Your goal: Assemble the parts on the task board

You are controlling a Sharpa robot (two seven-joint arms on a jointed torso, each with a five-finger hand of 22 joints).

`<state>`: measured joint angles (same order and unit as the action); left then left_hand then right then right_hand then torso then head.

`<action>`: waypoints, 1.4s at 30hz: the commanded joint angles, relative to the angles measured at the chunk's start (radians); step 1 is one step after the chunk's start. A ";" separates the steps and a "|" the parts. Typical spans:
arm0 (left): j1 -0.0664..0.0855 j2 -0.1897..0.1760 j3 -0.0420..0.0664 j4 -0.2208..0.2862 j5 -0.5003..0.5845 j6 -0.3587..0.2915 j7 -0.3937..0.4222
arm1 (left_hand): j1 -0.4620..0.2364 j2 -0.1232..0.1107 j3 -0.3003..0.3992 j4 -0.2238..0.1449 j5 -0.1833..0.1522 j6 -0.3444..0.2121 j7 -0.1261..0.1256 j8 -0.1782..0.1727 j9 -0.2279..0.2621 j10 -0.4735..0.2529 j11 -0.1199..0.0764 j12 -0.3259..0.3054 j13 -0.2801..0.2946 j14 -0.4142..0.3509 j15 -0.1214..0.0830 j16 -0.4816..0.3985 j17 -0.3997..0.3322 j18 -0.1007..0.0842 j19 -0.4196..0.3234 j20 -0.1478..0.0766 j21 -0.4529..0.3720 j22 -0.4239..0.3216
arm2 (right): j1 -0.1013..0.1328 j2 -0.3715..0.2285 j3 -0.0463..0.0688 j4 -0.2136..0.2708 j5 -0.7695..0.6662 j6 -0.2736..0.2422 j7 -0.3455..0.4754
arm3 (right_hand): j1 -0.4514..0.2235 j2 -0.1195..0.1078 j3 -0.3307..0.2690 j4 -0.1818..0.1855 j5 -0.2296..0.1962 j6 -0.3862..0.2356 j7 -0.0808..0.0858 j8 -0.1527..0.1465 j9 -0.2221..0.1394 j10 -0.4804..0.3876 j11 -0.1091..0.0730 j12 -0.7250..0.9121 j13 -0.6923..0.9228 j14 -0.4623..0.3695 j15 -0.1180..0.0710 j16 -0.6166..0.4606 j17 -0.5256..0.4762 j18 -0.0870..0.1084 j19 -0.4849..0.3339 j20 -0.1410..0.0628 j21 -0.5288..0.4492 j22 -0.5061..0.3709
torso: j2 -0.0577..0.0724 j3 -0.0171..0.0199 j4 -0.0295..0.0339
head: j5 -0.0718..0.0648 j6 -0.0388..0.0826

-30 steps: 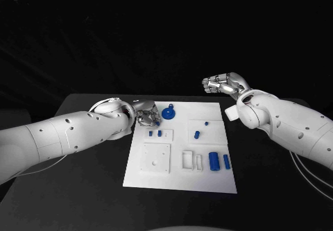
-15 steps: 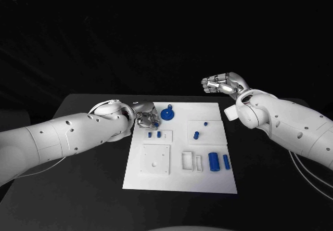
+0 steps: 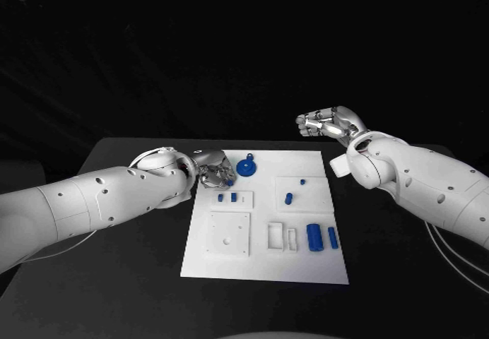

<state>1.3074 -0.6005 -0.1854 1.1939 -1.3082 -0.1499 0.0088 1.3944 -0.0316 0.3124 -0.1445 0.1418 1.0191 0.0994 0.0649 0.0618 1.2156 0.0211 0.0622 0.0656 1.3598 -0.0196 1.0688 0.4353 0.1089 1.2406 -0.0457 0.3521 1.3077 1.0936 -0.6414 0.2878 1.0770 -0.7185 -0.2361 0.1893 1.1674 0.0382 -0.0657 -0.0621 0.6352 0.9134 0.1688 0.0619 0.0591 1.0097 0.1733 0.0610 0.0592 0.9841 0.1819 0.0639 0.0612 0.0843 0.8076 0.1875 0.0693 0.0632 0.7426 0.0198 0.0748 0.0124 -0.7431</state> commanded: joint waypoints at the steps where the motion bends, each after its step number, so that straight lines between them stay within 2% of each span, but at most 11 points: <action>1: -0.008 0.001 -0.005 -0.007 0.006 0.008 -0.013 | -0.002 -0.019 0.013 0.001 -0.009 -0.014 -0.002 -0.003 0.000 -0.092 0.073 -0.004 -0.008 -0.004 0.009 -0.006 -0.003 0.016 -0.001 0.014 -0.006 0.018 | 0.000 -0.002 0.000 0.002 -0.006 0.008 0.008 | -0.001 -0.002 0.001 0.000 0.001 -0.006 0.000 -0.004 -0.002 -0.007 0.000 -0.002 -0.001 -0.006 0.000 -0.004 -0.002 0.019 -0.012 0.002 -0.002 -0.002 | 0.000 -0.0004 0.0003 | 0.001 0.000; 7: -0.008 -0.001 -0.005 -0.017 0.011 -0.005 -0.015 | 0.007 -0.036 0.016 0.001 -0.009 -0.121 -0.013 -0.007 -0.004 -0.131 0.086 -0.004 -0.008 -0.009 0.019 -0.006 -0.005 0.028 -0.001 0.025 -0.011 0.019 | 0.000 -0.007 0.000 0.003 -0.006 0.004 0.007 | -0.001 -0.003 -0.001 -0.002 0.000 -0.010 0.001 -0.004 -0.002 -0.011 0.001 -0.002 -0.001 -0.014 0.001 -0.004 -0.002 0.019 -0.021 0.003 -0.003 -0.002 | 0.000 -0.0007 0.0004 | 0.001 0.001; 16: -0.008 -0.008 -0.004 -0.034 0.016 -0.013 -0.014 | 0.017 -0.036 0.014 -0.002 -0.006 -0.102 -0.008 -0.006 -0.003 -0.145 0.091 -0.004 -0.008 -0.010 0.022 -0.003 -0.006 0.034 0.000 0.029 -0.011 0.021 | -0.002 -0.019 0.000 0.011 -0.014 0.011 0.003 | 0.005 -0.002 0.013 -0.031 -0.008 -0.003 0.000 -0.004 -0.001 -0.013 0.001 -0.002 -0.001 -0.007 0.001 -0.003 -0.002 0.021 -0.012 0.003 -0.001 -0.002 | 0.000 -0.0005 -0.0007 | -0.001 0.003; 19: -0.007 -0.011 -0.004 -0.044 0.018 -0.014 -0.014 | 0.020 -0.036 0.014 -0.005 -0.006 -0.091 -0.005 -0.005 -0.003 -0.149 0.092 -0.004 -0.008 -0.011 0.023 -0.003 -0.007 0.036 -0.001 0.029 -0.010 0.021 | -0.007 -0.028 0.000 0.020 -0.029 0.019 -0.003 | 0.015 -0.004 0.022 -0.058 -0.017 0.005 -0.001 -0.004 -0.001 -0.009 -0.001 -0.002 -0.001 0.029 -0.007 -0.003 -0.001 0.024 0.061 -0.003 0.010 0.003 | 0.000 -0.0003 -0.0003 | -0.001 0.004; 22: -0.007 -0.016 -0.002 -0.055 0.021 -0.026 -0.010 | 0.024 -0.032 0.019 -0.008 -0.003 -0.063 0.001 -0.004 -0.002 -0.148 0.092 -0.004 -0.008 -0.011 0.022 -0.002 -0.007 0.038 -0.002 0.030 -0.006 0.023 | -0.013 -0.040 0.000 0.035 -0.072 0.035 -0.013 | 0.040 -0.008 0.042 -0.102 -0.034 0.098 -0.015 0.003 0.005 0.041 -0.021 0.001 -0.001 0.112 -0.036 0.008 0.006 0.033 0.128 -0.025 0.036 0.008 | 0.000 -0.0004 -0.0002 | -0.001 0.005; 26: -0.007 -0.024 0.009 -0.074 0.064 -0.066 0.024 | 0.003 -0.027 0.028 0.007 0.002 -0.006 0.021 -0.001 0.001 -0.093 0.077 -0.004 -0.009 -0.018 0.014 -0.011 -0.012 0.034 -0.007 0.027 -0.003 0.021 | -0.019 -0.062 0.001 0.063 -0.170 0.087 -0.046 | 0.054 -0.014 0.107 -0.171 -0.054 0.149 -0.032 0.002 0.008 0.145 -0.061 0.001 0.000 0.277 -0.099 0.024 0.026 0.031 0.276 -0.091 0.087 0.010 | -0.001 0.0001 0.0008 | -0.014 0.026; 27: -0.006 -0.027 0.016 -0.085 0.097 -0.090 0.046 | -0.022 -0.026 0.015 0.031 -0.016 0.024 0.027 0.006 0.002 -0.030 0.058 0.005 -0.009 -0.029 0.003 -0.041 -0.026 0.025 -0.015 0.024 -0.016 0.011 | -0.020 -0.074 0.001 0.080 -0.223 0.121 -0.068 | 0.020 -0.024 0.160 -0.214 -0.072 0.149 -0.031 0.001 0.007 0.152 -0.063 -0.001 0.000 0.305 -0.107 -0.003 0.035 0.008 0.302 -0.113 0.075 0.001 | -0.002 0.0002 0.0025 | -0.020 0.031; 32: 0.003 -0.046 0.039 -0.095 0.338 -0.183 0.110 | -0.038 -0.026 -0.027 0.086 -0.040 0.029 0.016 -0.001 0.001 0.024 0.038 0.000 -0.007 -0.009 -0.011 -0.162 -0.077 -0.016 -0.007 0.002 -0.093 -0.062 | -0.024 -0.107 0.001 0.142 -0.439 0.185 -0.131 | 0.057 -0.044 0.179 -0.225 -0.142 0.160 -0.033 0.003 0.008 0.165 -0.071 0.000 0.000 0.370 -0.131 0.019 0.061 0.020 0.373 -0.140 0.096 0.014 | -0.003 0.0005 -0.0010 | -0.031 0.040; 33: 0.005 -0.055 0.046 -0.086 0.459 -0.208 0.123 | -0.041 -0.025 -0.032 0.098 -0.038 0.011 0.015 0.001 0.001 0.015 0.042 0.001 -0.006 -0.010 -0.010 -0.193 -0.087 -0.020 -0.007 0.001 -0.113 -0.081 | -0.025 -0.114 0.001 0.158 -0.490 0.191 -0.145 | 0.078 -0.052 0.170 -0.228 -0.156 0.167 -0.038 0.004 0.009 0.184 -0.085 0.003 0.001 0.466 -0.165 0.066 0.094 0.038 0.469 -0.170 0.149 0.036 | -0.003 0.0003 -0.0030 | -0.037 0.042; 37: 0.009 -0.082 0.070 -0.047 0.829 -0.264 0.164 | -0.033 -0.029 -0.037 0.105 -0.030 -0.002 0.024 -0.001 0.001 -0.017 0.052 0.000 -0.007 -0.003 -0.004 -0.251 -0.098 -0.025 0.004 0.003 -0.151 -0.120 | -0.031 -0.128 0.001 0.195 -0.629 0.186 -0.179 | 0.099 -0.048 0.135 -0.222 -0.191 0.190 -0.049 0.002 0.008 0.229 -0.107 0.000 0.001 0.519 -0.208 0.225 0.261 0.032 0.603 -0.230 0.249 0.089 | -0.003 -0.0024 -0.0048 | -0.043 0.048; 42: 0.014 -0.108 0.089 -0.013 1.088 -0.262 0.235 | -0.054 -0.024 -0.113 0.117 -0.058 -0.002 0.028 0.001 0.001 -0.130 0.085 0.002 -0.007 -0.064 0.031 -0.467 -0.176 -0.031 -0.057 0.041 -0.267 -0.230 | -0.040 -0.138 0.001 0.232 -0.794 0.172 -0.221 | 0.104 -0.050 0.148 -0.222 -0.252 0.198 -0.056 0.001 0.008 0.232 -0.111 -0.001 0.001 0.497 -0.219 0.427 0.513 0.030 0.617 -0.247 0.356 0.174 | -0.011 -0.0079 -0.0045 | -0.055 0.046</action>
<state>1.3197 -0.7065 -0.0976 1.1742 -0.5431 -0.3650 0.1530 1.3445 -0.0578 0.2088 -0.0277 0.0867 1.0216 0.1267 0.0668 0.0626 1.0952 0.1038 0.0628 0.0579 1.3037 0.0076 0.6242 0.2678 0.0848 1.1906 -0.0079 0.0969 1.0885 1.0550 -0.7789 0.2878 1.3019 -1.3151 -0.0893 0.0265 1.2702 -0.0041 0.0782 -0.2832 0.3870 1.1059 0.1124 0.0619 0.0672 1.2351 0.0624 0.0610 0.0593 1.4665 -0.0325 0.4725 0.5538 0.1007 1.4205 -0.0605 0.4158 0.2293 0.7363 0.0151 0.0703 -0.0372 -0.6959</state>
